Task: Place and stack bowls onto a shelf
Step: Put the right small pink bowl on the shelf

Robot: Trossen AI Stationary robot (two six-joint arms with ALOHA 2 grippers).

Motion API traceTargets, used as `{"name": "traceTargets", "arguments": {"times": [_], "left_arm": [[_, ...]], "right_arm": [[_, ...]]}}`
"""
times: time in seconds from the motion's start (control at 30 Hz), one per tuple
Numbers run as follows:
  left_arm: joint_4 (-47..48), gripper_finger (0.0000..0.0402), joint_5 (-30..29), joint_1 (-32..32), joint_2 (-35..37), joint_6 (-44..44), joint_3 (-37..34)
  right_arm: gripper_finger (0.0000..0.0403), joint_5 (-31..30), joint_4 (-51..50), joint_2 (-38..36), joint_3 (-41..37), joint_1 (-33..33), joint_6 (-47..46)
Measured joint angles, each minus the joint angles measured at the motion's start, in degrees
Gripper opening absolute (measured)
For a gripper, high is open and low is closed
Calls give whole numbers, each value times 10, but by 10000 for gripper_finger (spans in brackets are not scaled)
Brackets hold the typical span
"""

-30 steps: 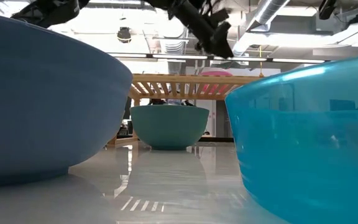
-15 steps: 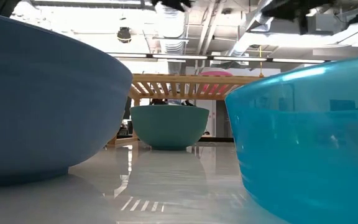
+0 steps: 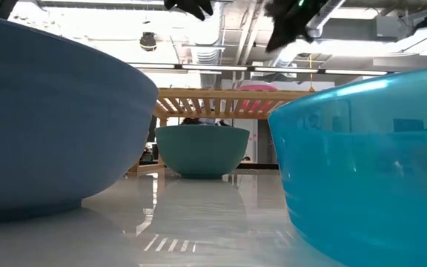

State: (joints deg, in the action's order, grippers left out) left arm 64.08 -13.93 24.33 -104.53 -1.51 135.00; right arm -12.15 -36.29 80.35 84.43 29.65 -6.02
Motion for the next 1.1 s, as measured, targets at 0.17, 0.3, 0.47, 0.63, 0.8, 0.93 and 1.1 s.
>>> {"name": "traceTargets", "arguments": {"times": [0.17, 0.3, 0.47, 0.63, 0.8, 0.93, 1.1], "left_arm": [[0, 178, 0, 0, 0, 4, 0], [-1, 178, -3, 0, 0, -4, 0], [-9, 178, -4, 0, 0, -6, 0], [-9, 178, -4, 0, 0, -6, 0], [-11, 178, -4, 0, 0, -5, 0], [-11, 178, -4, 0, 0, -3, 0], [-12, 178, -4, 0, 0, -3, 0]], "right_arm": [[18, 66, -80, 80, 53, 18, 20], [18, 74, -113, 115, 64, 35, 16], [18, 97, -122, 134, 65, 58, 16], [18, 88, -127, 134, 65, 73, 15], [19, 46, -136, 123, 65, 89, 16], [19, 46, -136, 123, 65, 103, 15], [19, 57, -121, 123, 65, 101, 16]]}}
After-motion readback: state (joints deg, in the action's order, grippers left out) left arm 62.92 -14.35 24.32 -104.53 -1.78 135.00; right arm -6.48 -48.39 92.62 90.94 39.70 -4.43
